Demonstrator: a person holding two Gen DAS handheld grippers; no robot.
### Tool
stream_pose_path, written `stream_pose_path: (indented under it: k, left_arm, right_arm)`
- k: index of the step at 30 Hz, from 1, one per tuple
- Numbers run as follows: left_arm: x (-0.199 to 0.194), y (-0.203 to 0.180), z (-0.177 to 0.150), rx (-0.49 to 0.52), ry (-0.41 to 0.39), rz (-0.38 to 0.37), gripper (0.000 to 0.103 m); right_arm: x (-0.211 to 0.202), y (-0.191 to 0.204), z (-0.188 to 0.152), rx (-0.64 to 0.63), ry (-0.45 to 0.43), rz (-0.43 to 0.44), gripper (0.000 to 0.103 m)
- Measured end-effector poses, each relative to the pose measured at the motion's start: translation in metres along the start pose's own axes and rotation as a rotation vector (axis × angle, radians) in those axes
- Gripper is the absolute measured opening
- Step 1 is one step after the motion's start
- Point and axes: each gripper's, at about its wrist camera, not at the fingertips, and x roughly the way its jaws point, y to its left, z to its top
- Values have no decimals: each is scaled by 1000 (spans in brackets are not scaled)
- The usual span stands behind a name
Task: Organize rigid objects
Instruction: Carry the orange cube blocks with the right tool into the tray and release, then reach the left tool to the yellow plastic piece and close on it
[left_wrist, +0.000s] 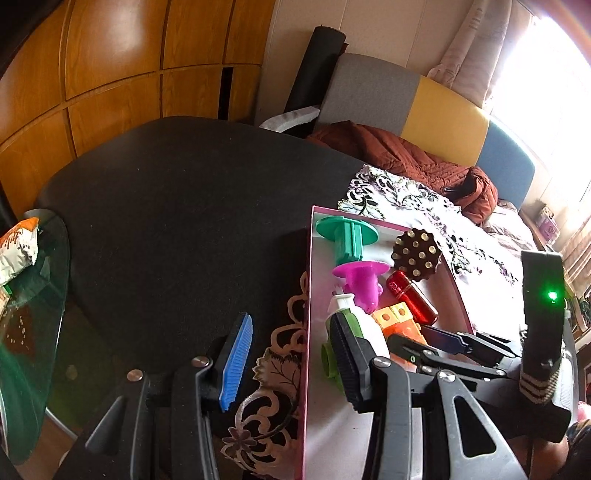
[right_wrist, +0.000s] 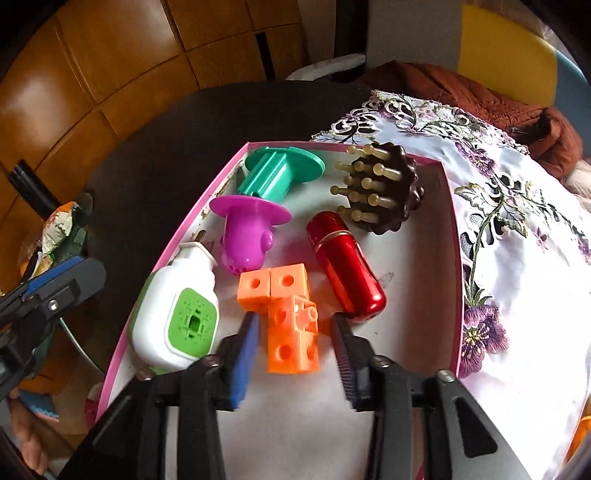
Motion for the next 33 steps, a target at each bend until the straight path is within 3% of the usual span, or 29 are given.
stream_pose_path:
  k: [8, 16, 20, 33]
  left_arm:
    - [-7, -6, 1, 18, -22, -1, 44]
    - [-16, -15, 2, 55, -39, 0, 44]
    - [-19, -23, 1, 83, -47, -7, 44]
    - [-21, -59, -3, 181, -35, -45, 44]
  right_arm:
    - [-32, -6, -3, 1, -96, 2, 56]
    - [-79, -25, -5, 3, -210, -63, 72]
    - [-97, -49, -5, 32, -251, -123, 79]
    - [-145, -157, -24, 170, -275, -319, 83]
